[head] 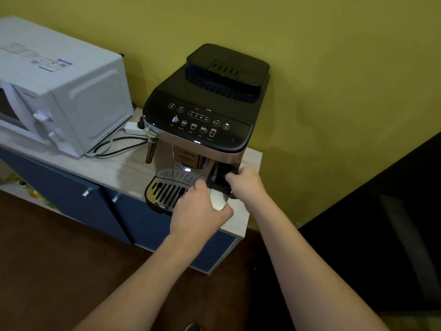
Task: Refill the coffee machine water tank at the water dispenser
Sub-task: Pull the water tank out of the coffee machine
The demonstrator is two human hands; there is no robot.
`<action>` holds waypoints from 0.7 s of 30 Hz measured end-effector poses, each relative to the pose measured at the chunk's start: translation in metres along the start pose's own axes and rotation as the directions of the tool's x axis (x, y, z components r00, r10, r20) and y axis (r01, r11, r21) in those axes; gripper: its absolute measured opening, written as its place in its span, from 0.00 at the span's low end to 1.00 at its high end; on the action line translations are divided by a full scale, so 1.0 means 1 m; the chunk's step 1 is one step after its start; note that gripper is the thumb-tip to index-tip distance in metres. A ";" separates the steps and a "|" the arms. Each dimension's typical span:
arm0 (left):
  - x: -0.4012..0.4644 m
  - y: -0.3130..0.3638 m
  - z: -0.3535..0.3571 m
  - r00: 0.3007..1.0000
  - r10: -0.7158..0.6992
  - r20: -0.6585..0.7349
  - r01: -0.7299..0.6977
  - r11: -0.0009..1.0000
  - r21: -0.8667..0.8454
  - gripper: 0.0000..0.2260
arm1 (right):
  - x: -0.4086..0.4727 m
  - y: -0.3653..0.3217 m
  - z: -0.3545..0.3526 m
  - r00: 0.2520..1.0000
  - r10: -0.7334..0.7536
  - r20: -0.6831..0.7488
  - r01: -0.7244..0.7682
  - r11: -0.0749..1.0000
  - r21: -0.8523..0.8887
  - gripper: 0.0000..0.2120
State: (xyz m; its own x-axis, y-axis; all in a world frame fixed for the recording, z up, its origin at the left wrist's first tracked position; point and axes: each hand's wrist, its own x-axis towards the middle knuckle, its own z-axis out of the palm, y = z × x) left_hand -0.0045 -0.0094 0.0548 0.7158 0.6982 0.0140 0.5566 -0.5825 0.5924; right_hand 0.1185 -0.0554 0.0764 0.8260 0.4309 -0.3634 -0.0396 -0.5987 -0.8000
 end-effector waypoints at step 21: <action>-0.111 -0.023 -0.044 0.993 0.004 0.118 -0.014 0.997 0.081 0.25 | -0.060 0.034 0.010 0.990 0.004 0.142 -0.008 1.000 0.024 0.07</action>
State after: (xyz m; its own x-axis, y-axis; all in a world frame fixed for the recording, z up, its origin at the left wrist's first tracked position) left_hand -0.1158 -0.0549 0.0751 0.7630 0.6415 -0.0790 0.5790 -0.6240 0.5248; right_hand 0.0616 -0.0948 0.0660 0.7379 0.5196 -0.4307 -0.0593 -0.5858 -0.8083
